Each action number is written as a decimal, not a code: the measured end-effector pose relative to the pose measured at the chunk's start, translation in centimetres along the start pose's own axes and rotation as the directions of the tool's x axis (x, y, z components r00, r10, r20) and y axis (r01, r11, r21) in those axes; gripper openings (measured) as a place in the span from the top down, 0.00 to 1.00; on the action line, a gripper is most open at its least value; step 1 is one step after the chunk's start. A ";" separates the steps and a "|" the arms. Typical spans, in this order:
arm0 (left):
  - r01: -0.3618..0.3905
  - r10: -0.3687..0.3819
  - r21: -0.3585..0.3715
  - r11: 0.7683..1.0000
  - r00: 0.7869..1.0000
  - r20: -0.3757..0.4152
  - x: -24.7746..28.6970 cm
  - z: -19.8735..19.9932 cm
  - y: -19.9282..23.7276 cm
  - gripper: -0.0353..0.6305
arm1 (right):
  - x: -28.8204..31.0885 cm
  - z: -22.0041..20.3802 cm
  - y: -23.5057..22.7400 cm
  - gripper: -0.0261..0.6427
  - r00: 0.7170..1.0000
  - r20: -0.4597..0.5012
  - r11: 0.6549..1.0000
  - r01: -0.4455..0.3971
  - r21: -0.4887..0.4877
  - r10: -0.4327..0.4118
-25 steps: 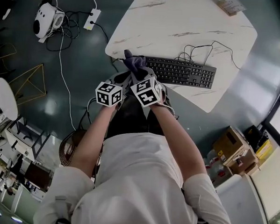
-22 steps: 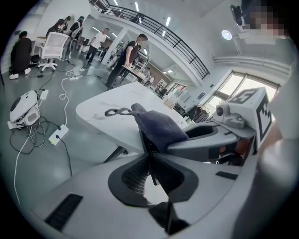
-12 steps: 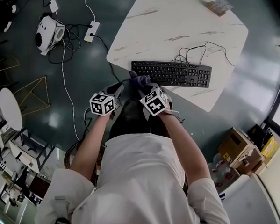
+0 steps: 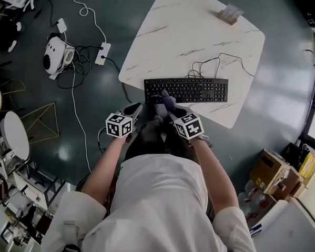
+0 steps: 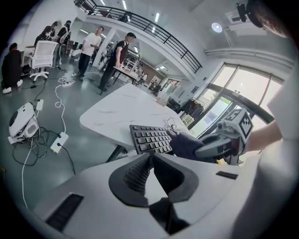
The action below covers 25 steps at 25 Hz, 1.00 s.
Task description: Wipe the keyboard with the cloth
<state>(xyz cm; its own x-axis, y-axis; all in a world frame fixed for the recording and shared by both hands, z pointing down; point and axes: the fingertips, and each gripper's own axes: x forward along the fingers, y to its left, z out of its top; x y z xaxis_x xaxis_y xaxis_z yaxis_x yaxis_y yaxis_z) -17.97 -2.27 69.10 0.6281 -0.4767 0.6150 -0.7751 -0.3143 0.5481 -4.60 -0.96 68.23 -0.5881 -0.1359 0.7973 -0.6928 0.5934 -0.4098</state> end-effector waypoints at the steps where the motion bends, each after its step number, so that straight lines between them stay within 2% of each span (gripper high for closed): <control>1: -0.003 0.003 0.002 1.000 1.000 0.006 0.0 0.3 -0.3 0.90 | -0.8 0.0 -0.5 0.84 1.000 0.018 1.000 -0.001 0.025 0.001; 6: -0.019 0.019 0.022 1.000 0.999 0.037 -0.3 1.5 -2.2 0.90 | -5.0 -0.9 -2.7 0.84 0.996 0.091 0.995 0.000 0.099 -0.009; 9: -0.045 0.043 0.036 0.998 0.998 0.051 -0.9 1.9 -3.3 0.90 | -8.1 -1.3 -4.1 0.84 0.986 0.168 0.986 -0.013 0.165 -0.015; 15: -0.111 0.110 -0.002 0.994 0.988 0.110 -2.7 2.1 -5.0 0.90 | -14.5 -2.5 -7.2 0.84 0.938 0.346 0.951 -0.073 0.300 -0.036; 20: -0.138 0.138 -0.011 0.990 0.983 0.119 -3.1 1.6 -7.5 0.90 | -18.7 -5.1 -9.7 0.84 0.912 0.401 0.932 -0.065 0.356 -0.090; 25: -0.163 0.158 0.018 0.987 0.976 0.149 -4.5 1.8 -11.1 0.90 | -23.4 -7.2 -10.7 0.84 0.873 0.473 0.916 -0.083 0.392 -0.123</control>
<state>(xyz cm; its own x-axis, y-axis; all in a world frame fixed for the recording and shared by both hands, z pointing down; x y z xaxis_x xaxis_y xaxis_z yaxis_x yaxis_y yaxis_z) -12.30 1.84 59.24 0.4804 -0.6371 0.6027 -0.8681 -0.2475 0.4304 19.52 1.57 57.16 -0.6249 -0.5667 0.5370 -0.7496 0.2435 -0.6154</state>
